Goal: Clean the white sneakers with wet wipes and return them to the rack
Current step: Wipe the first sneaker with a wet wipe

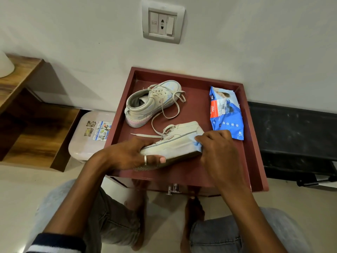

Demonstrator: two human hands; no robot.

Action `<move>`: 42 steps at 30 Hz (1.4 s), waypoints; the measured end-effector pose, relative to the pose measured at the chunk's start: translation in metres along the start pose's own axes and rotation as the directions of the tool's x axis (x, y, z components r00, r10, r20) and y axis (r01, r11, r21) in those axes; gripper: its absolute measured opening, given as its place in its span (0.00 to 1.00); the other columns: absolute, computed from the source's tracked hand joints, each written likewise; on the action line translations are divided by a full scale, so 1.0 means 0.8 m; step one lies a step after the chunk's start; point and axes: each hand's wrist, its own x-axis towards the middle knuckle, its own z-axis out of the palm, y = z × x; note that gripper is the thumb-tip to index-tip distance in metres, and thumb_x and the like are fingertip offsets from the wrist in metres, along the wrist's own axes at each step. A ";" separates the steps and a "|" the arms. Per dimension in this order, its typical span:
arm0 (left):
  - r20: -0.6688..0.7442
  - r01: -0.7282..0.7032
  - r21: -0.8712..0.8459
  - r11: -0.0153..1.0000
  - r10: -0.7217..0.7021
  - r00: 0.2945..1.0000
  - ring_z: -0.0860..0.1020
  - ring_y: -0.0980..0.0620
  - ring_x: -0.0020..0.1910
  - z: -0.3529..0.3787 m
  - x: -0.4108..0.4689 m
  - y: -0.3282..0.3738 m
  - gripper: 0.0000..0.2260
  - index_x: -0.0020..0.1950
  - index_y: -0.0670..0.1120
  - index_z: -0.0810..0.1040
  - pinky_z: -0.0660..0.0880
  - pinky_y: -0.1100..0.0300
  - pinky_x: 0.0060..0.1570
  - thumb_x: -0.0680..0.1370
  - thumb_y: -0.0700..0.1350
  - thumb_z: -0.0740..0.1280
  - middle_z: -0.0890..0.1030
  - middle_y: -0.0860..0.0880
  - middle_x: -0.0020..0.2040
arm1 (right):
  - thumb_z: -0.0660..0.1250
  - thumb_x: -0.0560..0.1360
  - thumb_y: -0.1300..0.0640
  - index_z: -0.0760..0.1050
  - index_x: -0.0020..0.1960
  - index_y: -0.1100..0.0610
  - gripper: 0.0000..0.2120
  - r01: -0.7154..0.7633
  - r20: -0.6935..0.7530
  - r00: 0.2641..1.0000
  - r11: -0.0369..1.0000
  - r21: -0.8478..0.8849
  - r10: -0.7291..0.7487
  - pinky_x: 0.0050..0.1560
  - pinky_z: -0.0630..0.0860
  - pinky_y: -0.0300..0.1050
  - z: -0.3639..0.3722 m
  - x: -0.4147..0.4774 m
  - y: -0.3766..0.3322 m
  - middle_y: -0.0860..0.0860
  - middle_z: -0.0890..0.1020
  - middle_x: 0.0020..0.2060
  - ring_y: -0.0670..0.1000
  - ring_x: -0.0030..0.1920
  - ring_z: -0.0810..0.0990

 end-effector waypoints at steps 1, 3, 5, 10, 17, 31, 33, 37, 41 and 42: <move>0.003 0.020 -0.004 1.000 -0.020 1.000 0.78 0.61 0.64 0.000 0.000 -0.001 0.27 0.72 0.60 0.73 0.74 0.52 0.68 0.75 0.64 0.71 0.79 0.62 0.66 | 0.76 0.67 0.67 0.82 0.55 0.57 0.18 -0.021 0.008 1.000 1.000 0.000 0.021 0.39 0.78 0.48 0.000 0.000 0.002 0.53 0.83 0.48 0.56 0.50 0.78; 0.008 0.061 -0.018 0.998 -0.061 0.998 0.80 0.56 0.61 0.000 0.002 -0.005 0.30 0.69 0.59 0.76 0.76 0.49 0.65 0.71 0.70 0.71 0.82 0.58 0.63 | 0.76 0.67 0.68 0.82 0.54 0.59 0.17 -0.061 0.005 0.998 0.998 -0.003 0.061 0.38 0.78 0.47 0.001 -0.001 -0.004 0.55 0.83 0.47 0.56 0.47 0.79; 0.006 0.084 -0.021 0.996 -0.084 0.996 0.82 0.53 0.59 -0.001 0.003 -0.009 0.32 0.67 0.58 0.78 0.78 0.46 0.63 0.69 0.73 0.70 0.83 0.55 0.61 | 0.73 0.67 0.70 0.82 0.53 0.59 0.15 -0.052 -0.030 0.998 0.998 -0.018 0.051 0.36 0.77 0.47 0.005 -0.004 -0.024 0.55 0.83 0.45 0.57 0.44 0.79; 0.002 0.108 -0.051 0.993 -0.108 0.994 0.83 0.46 0.55 -0.002 0.004 -0.010 0.32 0.62 0.53 0.81 0.79 0.41 0.58 0.68 0.74 0.70 0.85 0.49 0.56 | 0.63 0.74 0.67 0.80 0.54 0.59 0.12 0.097 -0.011 0.995 0.991 0.095 -0.097 0.41 0.79 0.48 0.018 -0.018 -0.082 0.54 0.81 0.45 0.55 0.45 0.78; 0.012 0.091 -0.043 0.995 -0.090 0.996 0.83 0.41 0.53 -0.003 0.002 -0.007 0.33 0.60 0.50 0.82 0.79 0.38 0.54 0.68 0.74 0.70 0.85 0.46 0.54 | 0.70 0.74 0.66 0.82 0.50 0.58 0.07 0.130 -0.035 0.992 0.951 0.280 -0.125 0.47 0.77 0.46 0.016 -0.020 -0.048 0.50 0.82 0.47 0.52 0.47 0.78; 0.001 0.096 -0.045 0.994 -0.096 0.995 0.83 0.47 0.53 -0.003 -0.001 0.001 0.32 0.61 0.53 0.82 0.79 0.42 0.56 0.67 0.74 0.70 0.85 0.50 0.55 | 0.70 0.68 0.72 0.82 0.52 0.60 0.15 0.078 -0.014 0.997 0.985 0.151 -0.076 0.48 0.76 0.47 0.012 -0.009 -0.034 0.54 0.83 0.47 0.55 0.47 0.79; -0.007 0.091 -0.050 0.995 -0.092 0.996 0.83 0.46 0.55 -0.003 -0.001 0.000 0.33 0.61 0.52 0.82 0.78 0.41 0.57 0.67 0.75 0.70 0.85 0.49 0.56 | 0.70 0.68 0.72 0.81 0.54 0.60 0.17 0.091 0.006 0.996 0.986 0.141 -0.092 0.48 0.78 0.48 0.015 -0.002 -0.024 0.54 0.83 0.49 0.56 0.48 0.79; 0.007 0.078 -0.059 0.995 -0.078 0.997 0.83 0.49 0.54 -0.002 -0.002 0.001 0.30 0.62 0.54 0.82 0.79 0.43 0.58 0.68 0.72 0.70 0.85 0.52 0.56 | 0.72 0.74 0.64 0.81 0.55 0.61 0.10 -0.186 0.008 0.982 0.959 0.212 0.189 0.46 0.76 0.41 0.011 0.015 0.027 0.56 0.84 0.47 0.54 0.48 0.82; 0.011 0.094 -0.047 0.994 -0.094 0.996 0.83 0.49 0.54 -0.003 -0.001 0.001 0.31 0.62 0.55 0.82 0.79 0.44 0.58 0.67 0.74 0.70 0.85 0.52 0.56 | 0.70 0.74 0.66 0.81 0.56 0.62 0.10 -0.143 -0.047 0.987 0.968 0.206 0.155 0.45 0.80 0.46 0.010 0.011 0.000 0.56 0.84 0.48 0.55 0.47 0.82; 0.016 0.095 -0.045 0.994 -0.095 0.995 0.83 0.50 0.54 -0.003 -0.001 0.001 0.31 0.62 0.55 0.82 0.79 0.44 0.58 0.67 0.74 0.70 0.85 0.52 0.55 | 0.69 0.73 0.67 0.82 0.55 0.61 0.12 -0.101 -0.060 0.992 0.978 0.185 0.114 0.46 0.80 0.47 0.010 0.006 -0.015 0.56 0.84 0.49 0.56 0.48 0.81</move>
